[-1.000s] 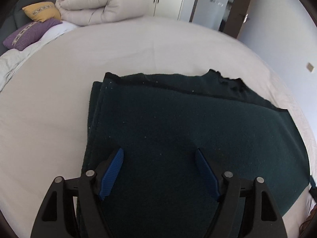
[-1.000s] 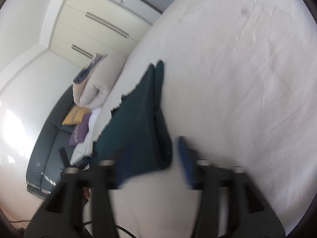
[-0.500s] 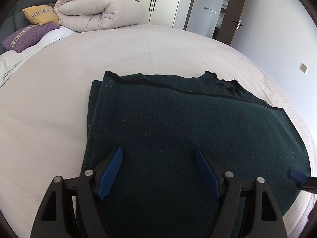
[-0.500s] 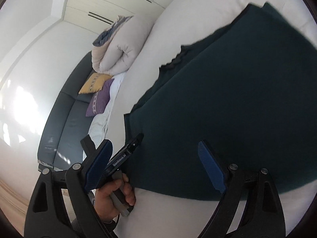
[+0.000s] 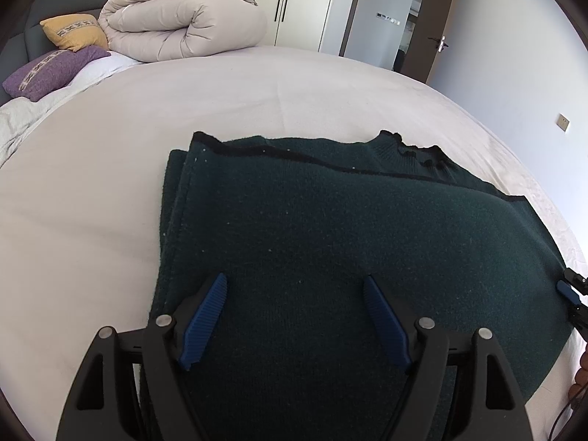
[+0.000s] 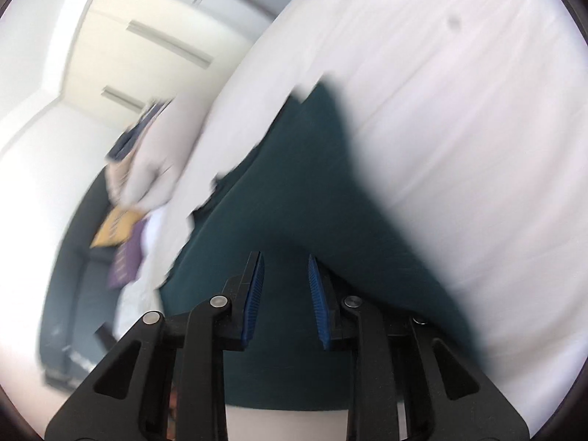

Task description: Fold small clothes

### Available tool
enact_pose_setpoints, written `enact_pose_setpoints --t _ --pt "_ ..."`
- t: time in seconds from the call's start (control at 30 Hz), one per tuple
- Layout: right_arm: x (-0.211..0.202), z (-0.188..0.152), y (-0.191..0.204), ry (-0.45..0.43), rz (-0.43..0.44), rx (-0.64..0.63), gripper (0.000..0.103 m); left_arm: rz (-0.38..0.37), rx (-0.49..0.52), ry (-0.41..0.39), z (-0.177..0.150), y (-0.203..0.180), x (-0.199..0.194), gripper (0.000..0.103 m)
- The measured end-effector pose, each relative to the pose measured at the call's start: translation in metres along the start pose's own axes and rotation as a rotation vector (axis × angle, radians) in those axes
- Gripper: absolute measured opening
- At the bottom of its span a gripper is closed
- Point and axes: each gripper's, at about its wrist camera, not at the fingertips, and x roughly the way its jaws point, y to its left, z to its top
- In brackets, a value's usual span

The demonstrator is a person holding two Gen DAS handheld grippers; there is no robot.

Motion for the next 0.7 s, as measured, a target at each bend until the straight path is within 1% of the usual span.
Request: enact_pose_setpoints --t 0.07,0.13,0.17,0.23,0.33,0.4,0.47,0.57,0.6,0.63,0.67,0.7 --pt "0.005 -0.004 0.003 0.010 -0.028 -0.039 0.023 0.002 0.002 -0.001 0.000 0.000 0.000 0.079" --pt "0.013 -0.010 0.015 0.009 -0.093 -0.119 0.023 0.003 0.002 -0.001 0.000 -0.001 0.000 0.079" --pt "0.016 -0.011 0.017 0.003 -0.108 -0.131 0.023 0.003 0.003 -0.001 0.000 -0.001 0.000 0.079" --pt "0.021 -0.011 0.015 -0.002 -0.103 -0.129 0.023 0.003 0.003 -0.001 0.000 -0.001 0.000 0.079" --pt "0.023 -0.011 0.011 -0.010 -0.067 -0.127 0.023 0.004 0.003 0.000 0.000 -0.001 0.000 0.079" --pt "0.011 -0.017 0.006 -0.018 -0.068 -0.145 0.023 0.007 0.004 0.003 0.000 -0.001 0.001 0.079" --pt "0.012 -0.018 0.008 -0.025 -0.076 -0.158 0.023 0.013 0.008 0.007 0.000 -0.001 0.000 0.079" --pt "0.006 -0.022 0.005 -0.035 -0.067 -0.169 0.023 0.045 0.021 0.017 0.003 -0.006 -0.005 0.079" --pt "0.003 -0.023 0.004 -0.038 -0.062 -0.169 0.023 0.070 0.027 0.024 0.004 -0.010 -0.009 0.076" --pt "0.002 -0.023 0.004 -0.039 -0.059 -0.169 0.023 0.083 0.027 0.026 0.006 -0.015 -0.013 0.069" --pt "0.003 -0.024 0.004 -0.042 -0.060 -0.172 0.023 0.082 0.028 0.022 0.007 -0.023 -0.019 0.063" --pt "0.002 -0.025 0.004 -0.044 -0.062 -0.176 0.023 0.051 0.049 0.011 0.008 -0.037 -0.027 0.063"
